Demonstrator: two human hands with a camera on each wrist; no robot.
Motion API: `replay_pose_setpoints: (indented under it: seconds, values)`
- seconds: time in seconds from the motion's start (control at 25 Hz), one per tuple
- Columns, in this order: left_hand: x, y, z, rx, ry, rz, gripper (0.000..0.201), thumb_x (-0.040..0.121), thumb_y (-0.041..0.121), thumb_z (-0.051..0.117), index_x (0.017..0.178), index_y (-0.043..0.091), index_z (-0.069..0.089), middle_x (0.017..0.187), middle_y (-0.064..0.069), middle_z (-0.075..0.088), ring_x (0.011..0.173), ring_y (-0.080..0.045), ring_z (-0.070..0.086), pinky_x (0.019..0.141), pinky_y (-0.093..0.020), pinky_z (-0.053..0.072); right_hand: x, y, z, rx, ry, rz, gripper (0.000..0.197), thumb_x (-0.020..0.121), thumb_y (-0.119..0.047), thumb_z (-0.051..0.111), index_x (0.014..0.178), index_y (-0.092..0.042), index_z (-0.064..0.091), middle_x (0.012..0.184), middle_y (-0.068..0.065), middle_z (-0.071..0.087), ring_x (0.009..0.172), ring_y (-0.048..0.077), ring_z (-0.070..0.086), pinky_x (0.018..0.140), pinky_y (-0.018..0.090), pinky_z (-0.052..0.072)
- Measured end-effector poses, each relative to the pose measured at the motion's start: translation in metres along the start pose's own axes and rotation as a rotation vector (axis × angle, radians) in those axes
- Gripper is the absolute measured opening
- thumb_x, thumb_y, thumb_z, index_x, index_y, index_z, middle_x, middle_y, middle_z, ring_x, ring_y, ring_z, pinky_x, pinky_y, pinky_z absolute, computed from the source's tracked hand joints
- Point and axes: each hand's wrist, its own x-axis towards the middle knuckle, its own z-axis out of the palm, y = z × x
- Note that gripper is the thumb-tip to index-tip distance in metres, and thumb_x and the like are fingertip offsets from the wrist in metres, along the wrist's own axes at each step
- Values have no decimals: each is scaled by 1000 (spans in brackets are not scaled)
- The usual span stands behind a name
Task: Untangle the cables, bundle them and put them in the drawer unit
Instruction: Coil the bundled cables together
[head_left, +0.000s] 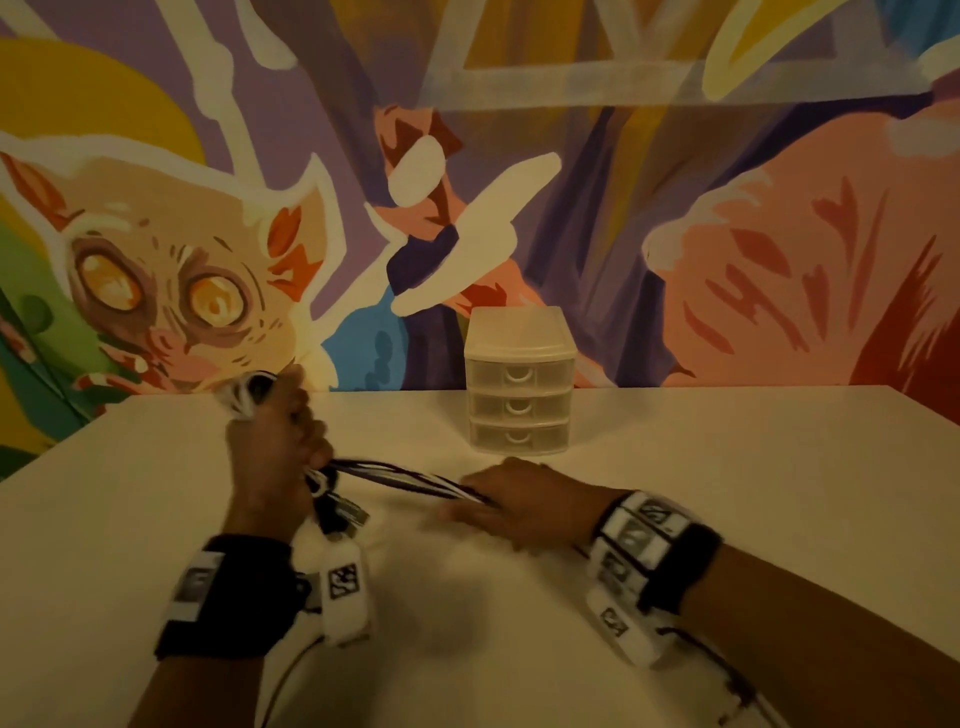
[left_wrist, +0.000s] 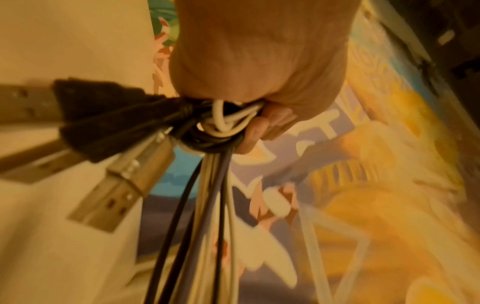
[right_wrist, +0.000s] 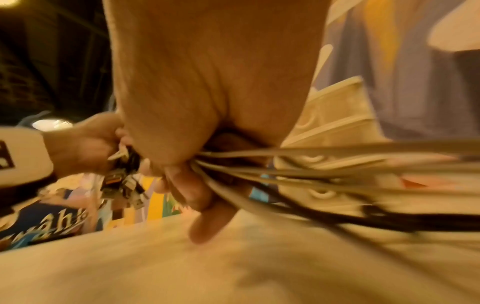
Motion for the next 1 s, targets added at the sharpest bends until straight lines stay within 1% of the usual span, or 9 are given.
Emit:
replay_pose_setpoints:
  seconds: [0.08,0.2,0.28,0.4,0.6,0.72,0.84,0.92,1.0]
  values:
    - [7,7,-12,-35,38,18,36,99,32,68,71,26,46,54,8,29,42,-9,24,37,-22,21,-37,26,-7,-9,-9,64,59,102,-73,38,91,-21,63,76,-1,66,64,11,63,70,26,54]
    - [5,4,-3,-11,68,67,37,98,32,69,70,25,47,54,7,30,43,-10,23,40,-22,19,-90,60,-24,-109,-2,122,59,97,-77,35,87,-26,61,75,-4,64,65,5,56,67,17,40]
    - [0,2,14,7,68,78,37,98,32,70,69,25,47,52,7,32,42,-10,24,40,-22,20,-119,81,-39,-186,24,205,51,99,-75,39,84,-31,61,75,-6,63,65,1,57,64,15,40]
    - [-11,-6,31,23,67,56,39,98,34,70,68,23,47,52,7,31,44,-11,24,40,-23,20,-157,117,-50,-362,118,275,53,93,-81,31,83,-36,56,72,-13,60,68,3,55,71,23,42]
    - [-37,-36,71,60,10,12,38,100,31,70,70,23,47,53,7,32,43,-11,26,40,-22,23,-185,166,-43,-535,283,500,85,84,-94,17,91,-29,71,84,-6,73,81,14,64,72,32,48]
    - [-43,-49,90,31,17,-18,37,102,30,69,73,21,48,53,6,31,42,-11,25,40,-23,23,-181,171,-49,-606,124,602,92,78,-99,11,104,-33,69,103,-8,72,100,17,64,87,34,44]
    - [-45,-59,97,27,16,-36,35,102,31,70,76,19,50,54,4,32,43,-12,26,40,-24,24,-165,152,-61,-577,-99,601,81,87,-83,50,146,-29,47,147,-2,48,144,24,41,125,48,18]
    - [-44,-61,97,22,28,-47,35,102,31,70,75,18,50,55,4,32,44,-12,26,41,-24,24,-144,116,-67,-414,-60,473,106,82,-75,67,165,-28,20,169,1,22,159,28,21,131,48,9]
    - [-44,-62,96,16,20,-62,36,102,31,69,74,19,50,55,5,32,44,-12,26,41,-24,24,-110,65,-61,-255,56,277,109,85,-77,65,167,-28,13,173,-1,21,159,26,25,130,42,21]
